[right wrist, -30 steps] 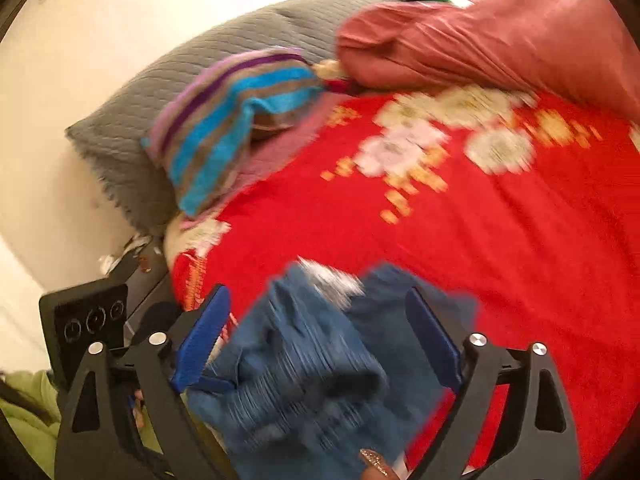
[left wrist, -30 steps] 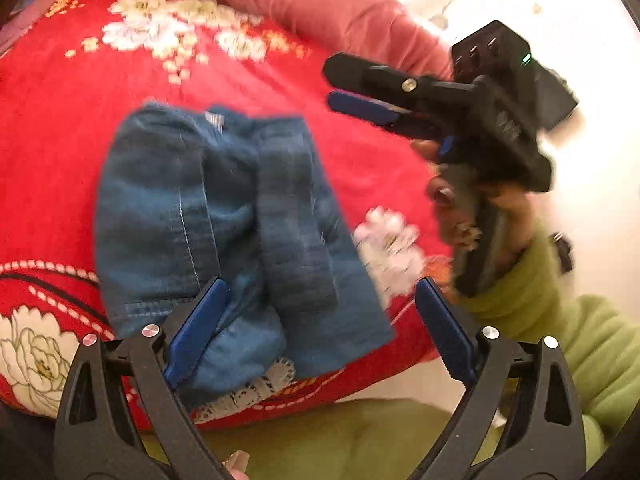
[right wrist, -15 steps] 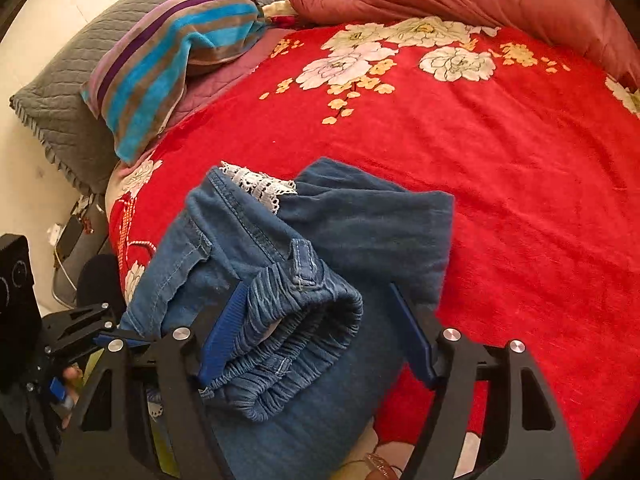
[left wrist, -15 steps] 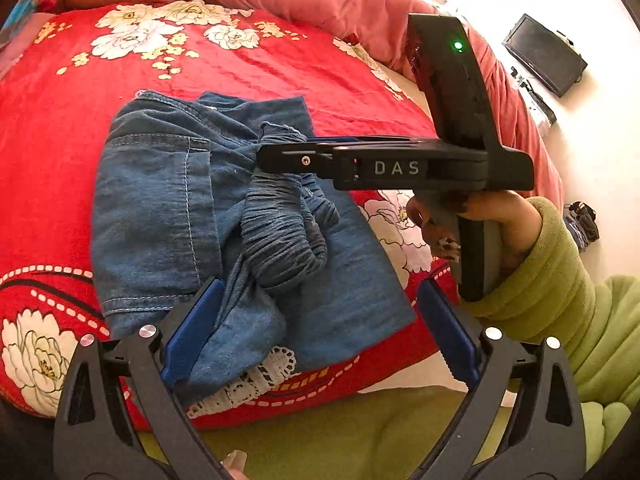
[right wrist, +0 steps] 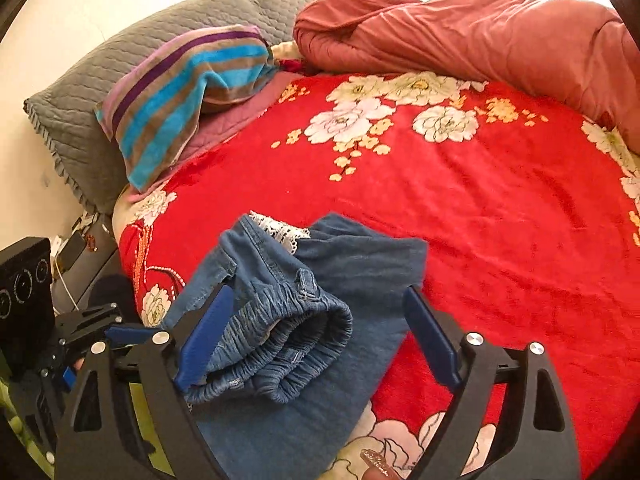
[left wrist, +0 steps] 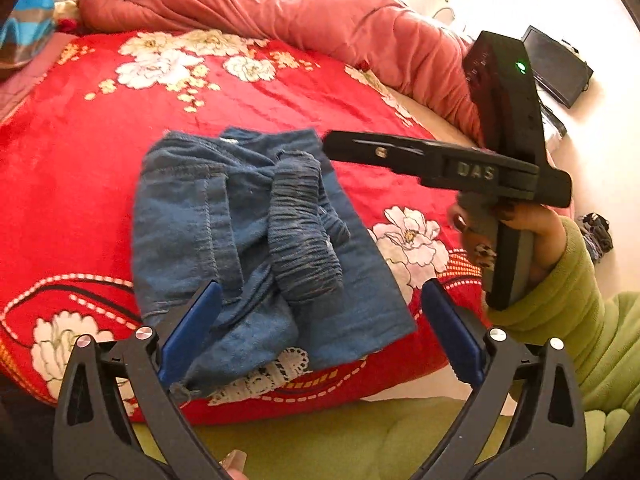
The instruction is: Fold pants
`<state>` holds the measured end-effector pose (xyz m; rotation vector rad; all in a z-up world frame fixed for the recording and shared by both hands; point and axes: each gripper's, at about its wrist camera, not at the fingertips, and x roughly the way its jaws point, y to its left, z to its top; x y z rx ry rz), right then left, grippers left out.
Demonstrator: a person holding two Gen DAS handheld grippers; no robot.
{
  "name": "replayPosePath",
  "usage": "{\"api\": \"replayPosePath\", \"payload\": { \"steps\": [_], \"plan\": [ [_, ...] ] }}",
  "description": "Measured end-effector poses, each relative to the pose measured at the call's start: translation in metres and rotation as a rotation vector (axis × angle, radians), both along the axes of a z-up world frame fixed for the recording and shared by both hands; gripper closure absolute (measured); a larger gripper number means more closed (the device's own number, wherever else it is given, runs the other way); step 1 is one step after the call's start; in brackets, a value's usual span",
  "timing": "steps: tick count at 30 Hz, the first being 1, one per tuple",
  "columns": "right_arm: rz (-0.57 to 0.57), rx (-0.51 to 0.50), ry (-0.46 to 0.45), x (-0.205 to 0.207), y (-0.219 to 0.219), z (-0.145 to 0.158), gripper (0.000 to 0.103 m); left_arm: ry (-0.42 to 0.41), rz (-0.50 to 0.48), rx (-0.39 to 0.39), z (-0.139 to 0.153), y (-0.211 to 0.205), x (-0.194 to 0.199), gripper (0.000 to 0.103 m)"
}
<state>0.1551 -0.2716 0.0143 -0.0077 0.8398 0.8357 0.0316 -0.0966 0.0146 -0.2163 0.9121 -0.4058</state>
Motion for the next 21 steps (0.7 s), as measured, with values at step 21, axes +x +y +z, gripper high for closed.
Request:
{"api": "replayPosePath", "payload": {
  "steps": [21],
  "plan": [
    [-0.064, 0.045, -0.033, -0.017, -0.036, 0.011, 0.009, -0.049, 0.306, 0.071, 0.017, 0.072, 0.009, 0.01]
  ]
}}
